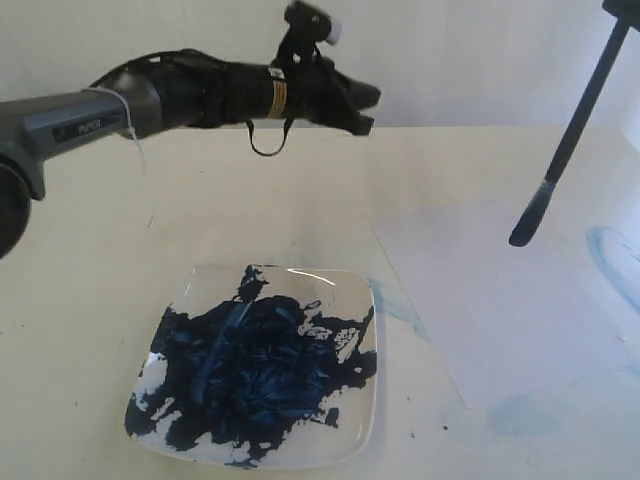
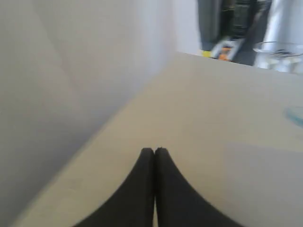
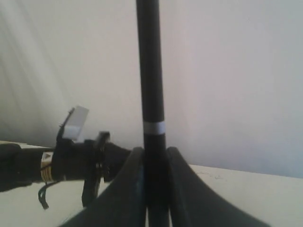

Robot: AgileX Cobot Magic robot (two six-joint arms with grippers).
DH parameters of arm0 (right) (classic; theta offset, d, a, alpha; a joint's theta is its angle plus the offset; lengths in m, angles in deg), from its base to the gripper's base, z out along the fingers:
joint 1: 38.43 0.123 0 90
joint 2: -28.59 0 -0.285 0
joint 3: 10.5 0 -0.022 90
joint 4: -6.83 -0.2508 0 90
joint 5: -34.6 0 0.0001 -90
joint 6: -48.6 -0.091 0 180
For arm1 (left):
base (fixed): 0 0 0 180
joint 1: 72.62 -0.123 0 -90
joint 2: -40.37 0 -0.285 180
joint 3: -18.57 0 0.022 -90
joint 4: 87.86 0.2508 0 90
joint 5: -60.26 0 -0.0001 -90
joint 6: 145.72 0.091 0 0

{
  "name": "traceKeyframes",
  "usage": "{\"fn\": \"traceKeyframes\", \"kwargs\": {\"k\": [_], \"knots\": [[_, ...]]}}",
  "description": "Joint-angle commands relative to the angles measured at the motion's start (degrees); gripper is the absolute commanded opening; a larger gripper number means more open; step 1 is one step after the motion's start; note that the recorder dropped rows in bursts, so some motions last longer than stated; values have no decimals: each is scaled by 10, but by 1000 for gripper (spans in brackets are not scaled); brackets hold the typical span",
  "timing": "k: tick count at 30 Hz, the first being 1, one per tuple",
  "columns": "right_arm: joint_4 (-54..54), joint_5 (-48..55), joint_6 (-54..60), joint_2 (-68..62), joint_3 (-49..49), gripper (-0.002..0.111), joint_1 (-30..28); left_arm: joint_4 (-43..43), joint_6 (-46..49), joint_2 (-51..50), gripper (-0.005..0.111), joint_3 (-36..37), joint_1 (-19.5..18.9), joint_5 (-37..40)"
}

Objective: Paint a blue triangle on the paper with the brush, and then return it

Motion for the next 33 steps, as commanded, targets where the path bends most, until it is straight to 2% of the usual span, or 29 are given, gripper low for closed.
{"fn": "traceKeyframes", "kwargs": {"k": [1,7,9,12,14,16,17,20,22,24,25,27,33], "knots": [[-8,-4,7,2,-3,0,-4,-2,185,29,0,3,0,90],[-8,-5,7,2,-3,0,-4,-2,347,32,0,63,42,306],[-8,-5,7,2,-3,0,-4,-2,371,33,0,80,61,397],[-8,-5,7,2,-3,0,-4,-22,373,36,0,90,82,469],[-8,-5,7,2,-3,0,-4,-160,369,42,0,90,91,511],[-8,-3,7,2,-3,0,-4,-358,447,53,0,90,94,560],[-8,-2,7,2,-3,0,-4,-458,533,58,0,90,95,581],[-8,0,7,2,-3,0,-4,-906,915,71,0,87,95,645],[-8,0,7,2,-3,0,-4,-1211,1215,69,0,69,91,750],[-8,0,7,2,-3,0,-4,-1430,1396,56,0,56,84,856],[-8,-1,5,2,-3,0,-4,-1475,1424,51,0,55,82,875],[-8,-1,5,2,-3,0,-4,-1519,1430,38,0,54,84,864],[-8,14,6,2,-3,0,-4,-1530,1423,-2,0,35,101,839]]}}
